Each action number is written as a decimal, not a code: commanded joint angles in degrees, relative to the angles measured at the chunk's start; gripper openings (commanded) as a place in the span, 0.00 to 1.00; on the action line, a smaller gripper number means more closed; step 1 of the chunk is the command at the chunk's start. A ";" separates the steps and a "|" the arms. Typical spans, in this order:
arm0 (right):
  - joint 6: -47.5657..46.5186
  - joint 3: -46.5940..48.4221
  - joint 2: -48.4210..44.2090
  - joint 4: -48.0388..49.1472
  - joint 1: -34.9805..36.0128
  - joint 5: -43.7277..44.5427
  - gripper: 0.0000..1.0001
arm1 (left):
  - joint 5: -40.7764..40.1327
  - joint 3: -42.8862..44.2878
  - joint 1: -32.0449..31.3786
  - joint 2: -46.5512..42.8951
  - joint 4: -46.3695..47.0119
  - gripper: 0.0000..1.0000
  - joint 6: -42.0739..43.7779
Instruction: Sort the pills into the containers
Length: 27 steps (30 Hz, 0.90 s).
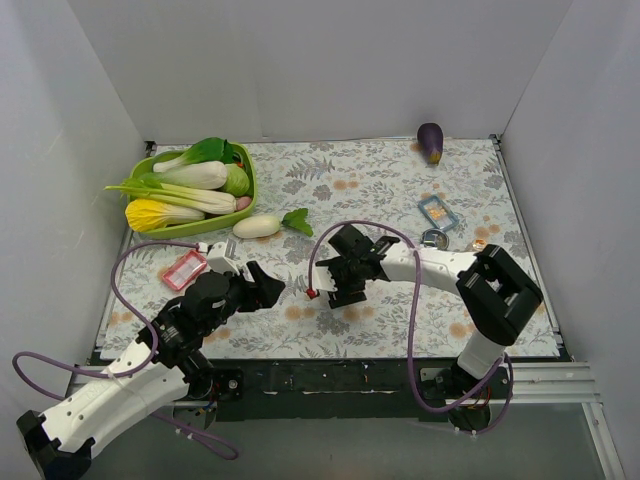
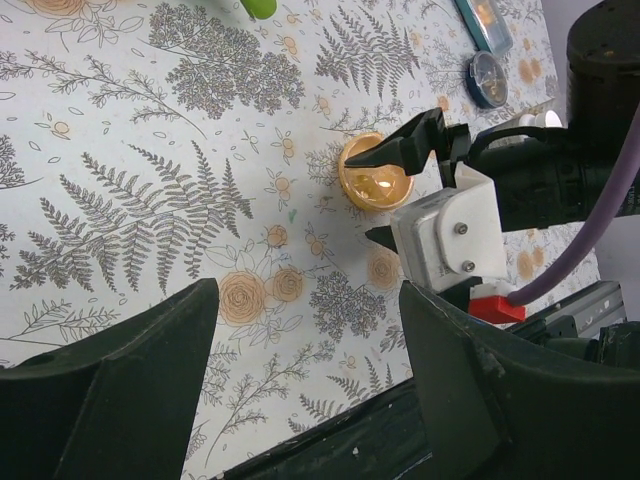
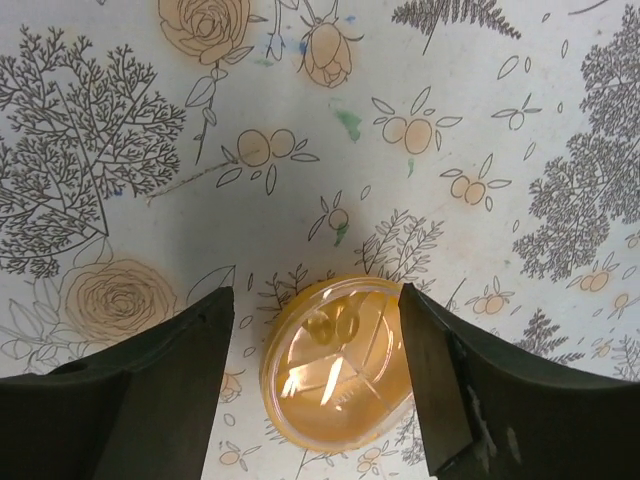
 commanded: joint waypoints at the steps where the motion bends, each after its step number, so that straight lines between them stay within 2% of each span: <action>1: -3.21 3.85 3.65 -0.70 0.26 -1.36 0.70 | -1.26 2.46 0.26 -0.32 -1.18 0.73 0.13; 7: -3.47 4.55 5.15 -1.76 -0.62 0.66 0.61 | -1.17 2.29 0.26 -1.20 -1.27 0.73 -0.13; 10: -4.35 4.55 4.45 -2.46 -2.81 1.10 0.61 | -1.09 2.55 0.26 -1.29 -1.44 0.73 -0.04; 19: -11.81 4.55 2.34 -6.85 -11.78 0.75 0.61 | -0.91 2.55 0.26 -1.20 -1.35 0.73 0.13; 27: -19.72 7.01 4.53 -10.02 -23.20 1.10 0.58 | -0.91 2.64 0.26 -1.29 -1.44 0.73 0.13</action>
